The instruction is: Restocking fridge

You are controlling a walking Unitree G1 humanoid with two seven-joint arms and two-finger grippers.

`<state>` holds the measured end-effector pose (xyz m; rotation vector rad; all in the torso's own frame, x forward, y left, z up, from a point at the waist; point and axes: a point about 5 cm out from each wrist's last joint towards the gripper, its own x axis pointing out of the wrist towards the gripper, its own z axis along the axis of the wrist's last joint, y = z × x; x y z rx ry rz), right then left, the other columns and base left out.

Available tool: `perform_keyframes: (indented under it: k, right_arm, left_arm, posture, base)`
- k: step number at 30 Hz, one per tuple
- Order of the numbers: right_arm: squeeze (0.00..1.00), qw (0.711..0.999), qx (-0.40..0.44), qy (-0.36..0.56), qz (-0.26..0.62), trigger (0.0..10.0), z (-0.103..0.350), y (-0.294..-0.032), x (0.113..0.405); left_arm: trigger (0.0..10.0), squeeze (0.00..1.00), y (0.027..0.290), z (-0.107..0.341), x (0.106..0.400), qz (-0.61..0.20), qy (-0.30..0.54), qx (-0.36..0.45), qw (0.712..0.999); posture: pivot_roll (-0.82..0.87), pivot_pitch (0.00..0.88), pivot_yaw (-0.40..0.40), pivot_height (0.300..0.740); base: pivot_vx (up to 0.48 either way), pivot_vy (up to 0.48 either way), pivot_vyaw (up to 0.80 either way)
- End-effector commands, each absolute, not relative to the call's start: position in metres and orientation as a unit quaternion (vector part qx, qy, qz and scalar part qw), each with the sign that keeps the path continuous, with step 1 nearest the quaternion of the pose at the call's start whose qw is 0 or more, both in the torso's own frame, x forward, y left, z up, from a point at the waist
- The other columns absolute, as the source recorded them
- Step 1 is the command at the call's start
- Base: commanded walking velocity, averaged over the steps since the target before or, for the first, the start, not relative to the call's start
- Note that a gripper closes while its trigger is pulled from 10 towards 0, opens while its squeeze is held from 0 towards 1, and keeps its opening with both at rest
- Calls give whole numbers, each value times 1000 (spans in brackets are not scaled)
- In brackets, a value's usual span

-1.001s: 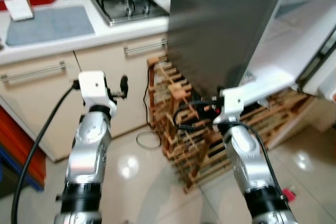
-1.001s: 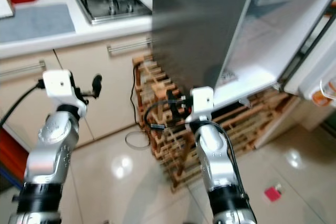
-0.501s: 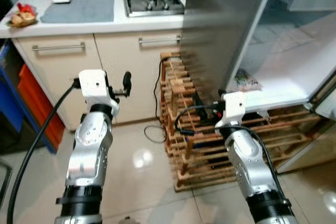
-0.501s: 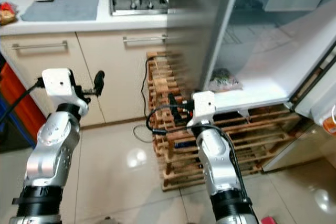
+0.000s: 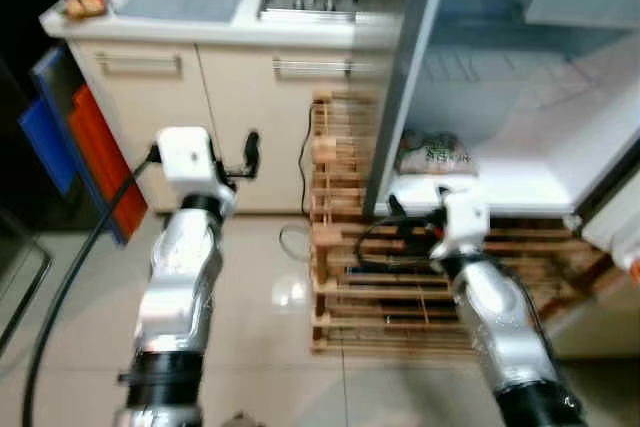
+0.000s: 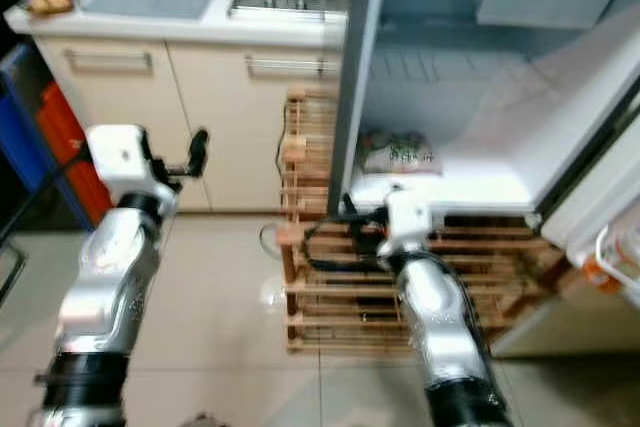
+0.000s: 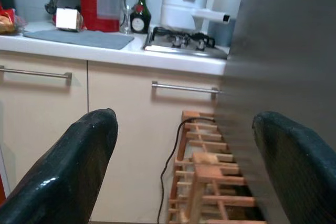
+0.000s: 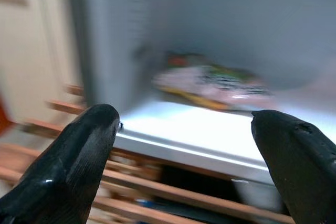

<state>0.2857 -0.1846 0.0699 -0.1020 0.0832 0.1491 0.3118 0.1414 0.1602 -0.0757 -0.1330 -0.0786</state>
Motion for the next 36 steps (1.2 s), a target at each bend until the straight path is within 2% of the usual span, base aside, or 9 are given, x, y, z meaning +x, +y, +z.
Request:
perform_keyframes:
  k: [1, 9, 10, 13, 17, 23, 28, 30, 36]
  right_arm:
    - [0, 994, -69, 76, 43, 10000, 60, -191, 286]
    - [0, 989, -124, 77, 14, 10000, 61, -210, 291]
    - [0, 985, -160, 68, 7, 10000, 65, -218, 295]
    - [0, 982, -178, 68, -6, 10000, 69, -228, 298]
    - [0, 975, -207, 68, -31, 10000, 78, -257, 299]
    - [0, 971, -231, 58, 9, 10000, 95, -277, 289]
    - [0, 976, -208, 57, 43, 10000, 97, -273, 280]
    - [0, 975, -191, 68, 94, 10000, 96, -267, 269]
    - [0, 971, -170, 90, 142, 10000, 111, -276, 255]
  left_arm:
    - [10000, 0, 147, 160, 315, -33, -66, -37, 997]
    - [10000, 0, 150, 164, 319, -30, -70, -66, 995]
    - [10000, 0, 151, 165, 321, -32, -72, -77, 994]
    - [10000, 0, 152, 167, 321, -30, -75, -79, 994]
    - [10000, 0, 155, 167, 318, -25, -76, -80, 994]
    - [10000, 0, 156, 166, 312, -23, -78, -85, 993]
    - [10000, 0, 154, 163, 310, -25, -71, -86, 993]
    - [10000, 0, 152, 162, 309, -30, -67, -84, 994]
    - [10000, 0, 151, 163, 311, -39, -63, -82, 994]
  posture:
    - [-112, 0, -1, 740]
    - [-119, 0, 17, 740]
    - [-121, 0, 22, 740]
    - [-121, 0, 22, 740]
    - [-113, 0, 7, 740]
    - [-114, 0, -22, 740]
    - [-126, 0, -20, 740]
    - [-138, 0, -15, 740]
    - [-166, 0, 4, 740]
  base:
    - [0, -446, 587]
    - [108, -415, 220]
    - [0, 0, 0]
    - [0, 0, 0]
    - [0, 0, 0]
    - [0, 0, 0]
    - [0, 0, 0]
    - [0, 0, 0]
    - [0, 0, 0]
